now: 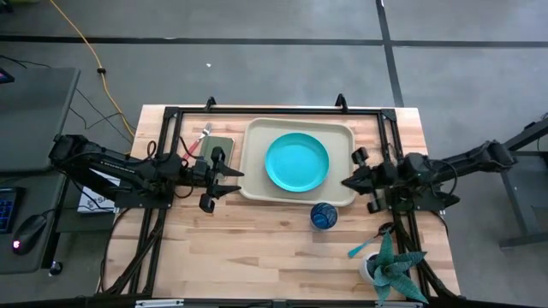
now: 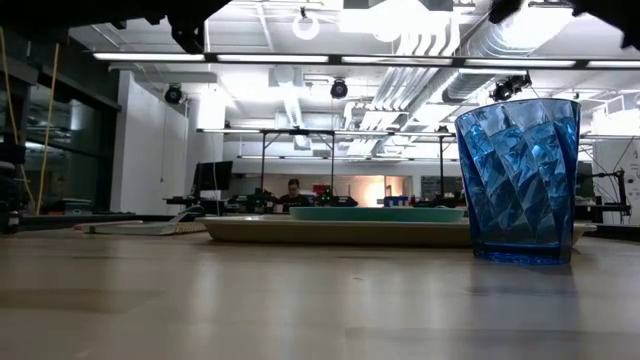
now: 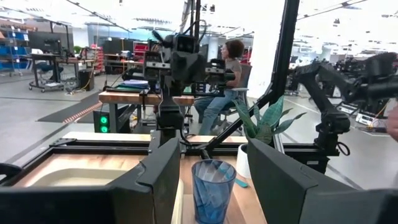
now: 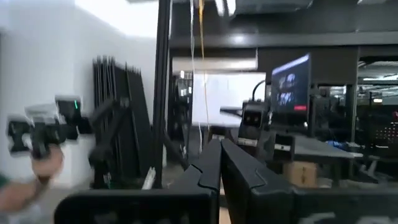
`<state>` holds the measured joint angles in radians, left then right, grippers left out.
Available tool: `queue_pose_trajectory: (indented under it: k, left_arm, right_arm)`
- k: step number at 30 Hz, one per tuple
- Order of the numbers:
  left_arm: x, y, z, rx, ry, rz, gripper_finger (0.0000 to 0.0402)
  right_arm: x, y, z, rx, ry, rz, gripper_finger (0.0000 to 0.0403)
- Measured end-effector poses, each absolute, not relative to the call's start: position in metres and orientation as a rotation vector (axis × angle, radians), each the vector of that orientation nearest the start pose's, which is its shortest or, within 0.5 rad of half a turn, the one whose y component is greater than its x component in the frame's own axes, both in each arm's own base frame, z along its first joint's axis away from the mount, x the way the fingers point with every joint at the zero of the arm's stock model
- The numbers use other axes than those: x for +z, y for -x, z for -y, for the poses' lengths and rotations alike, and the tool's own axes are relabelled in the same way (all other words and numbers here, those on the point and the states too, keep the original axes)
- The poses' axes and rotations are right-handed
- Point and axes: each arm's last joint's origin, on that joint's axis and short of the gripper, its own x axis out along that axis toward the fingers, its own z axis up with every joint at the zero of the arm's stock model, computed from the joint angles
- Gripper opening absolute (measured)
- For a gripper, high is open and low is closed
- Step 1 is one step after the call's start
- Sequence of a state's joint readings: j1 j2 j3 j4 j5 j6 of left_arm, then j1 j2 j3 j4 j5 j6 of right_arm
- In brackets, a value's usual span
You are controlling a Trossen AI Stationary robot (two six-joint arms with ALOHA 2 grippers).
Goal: Pick and place plate/cup/fork/spoon on tray
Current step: Put the blue cup on the gray table tray to the top right of the light blue plate
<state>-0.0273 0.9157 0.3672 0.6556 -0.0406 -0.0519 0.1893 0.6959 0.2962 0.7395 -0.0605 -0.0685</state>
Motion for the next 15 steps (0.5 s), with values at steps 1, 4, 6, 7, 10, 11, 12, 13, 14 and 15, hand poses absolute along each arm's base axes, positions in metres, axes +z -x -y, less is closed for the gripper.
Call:
queue_pose_trajectory:
  k: [1,4,6,7,10,11,12,13,14,15]
  left_arm:
    - [0.247,-0.196,0.004,0.011,0.055,0.107,0.0168]
    - [0.246,-0.196,0.004,0.011,0.056,0.105,0.0168]
    - [0.246,-0.196,0.004,0.011,0.056,0.105,0.0168]
    - [0.246,-0.196,0.004,0.011,0.056,0.104,0.0168]
    - [0.246,-0.196,0.004,0.011,0.054,0.103,0.0168]
    - [0.246,-0.196,0.004,0.011,0.054,0.103,0.0168]
    - [0.246,-0.196,0.004,0.011,0.054,0.104,0.0168]
    - [0.246,-0.196,0.004,0.011,0.054,0.104,0.0168]
    - [0.246,-0.196,0.004,0.011,0.053,0.103,0.0168]
    - [0.246,-0.196,0.004,0.011,0.053,0.103,0.0168]
  right_arm:
    - [0.269,-0.161,-0.033,0.238,0.053,0.325,0.0000]
    - [0.278,-0.180,-0.037,0.248,0.004,0.218,0.0000]
    - [0.282,-0.192,-0.038,0.234,-0.039,0.129,0.0000]
    - [0.285,-0.197,-0.039,0.217,-0.068,0.080,0.0000]
    - [0.293,-0.209,-0.039,0.132,-0.157,-0.116,0.0001]
    - [0.295,-0.212,-0.038,0.087,-0.180,-0.188,0.0003]
    - [0.296,-0.215,-0.038,0.038,-0.205,-0.257,0.0007]
    - [0.297,-0.217,-0.038,-0.008,-0.224,-0.324,0.0013]
    - [0.299,-0.220,-0.038,-0.051,-0.243,-0.383,0.0021]
    - [0.300,-0.222,-0.039,-0.093,-0.261,-0.441,0.0031]
